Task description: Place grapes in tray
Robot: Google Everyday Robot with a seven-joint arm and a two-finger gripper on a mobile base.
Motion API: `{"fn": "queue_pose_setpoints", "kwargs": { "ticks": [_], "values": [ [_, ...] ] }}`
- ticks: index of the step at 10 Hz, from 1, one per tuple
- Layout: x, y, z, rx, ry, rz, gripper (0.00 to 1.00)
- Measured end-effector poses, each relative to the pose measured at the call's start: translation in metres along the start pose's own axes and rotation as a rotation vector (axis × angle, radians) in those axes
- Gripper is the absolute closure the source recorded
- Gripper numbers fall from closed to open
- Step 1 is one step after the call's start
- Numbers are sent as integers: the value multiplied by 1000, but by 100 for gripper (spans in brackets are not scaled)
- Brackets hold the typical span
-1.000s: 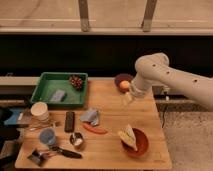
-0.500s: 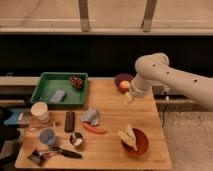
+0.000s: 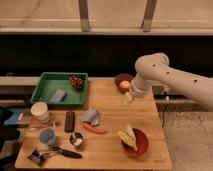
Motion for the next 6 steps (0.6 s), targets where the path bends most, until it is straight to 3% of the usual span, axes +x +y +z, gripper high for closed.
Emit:
{"fn": "queue_pose_setpoints", "kwargs": {
  "ticks": [3,6],
  "values": [
    [-9,11,-2,49,-10,-68,38],
    [-54,42,-6,110,-26,-208,38]
  ]
}}
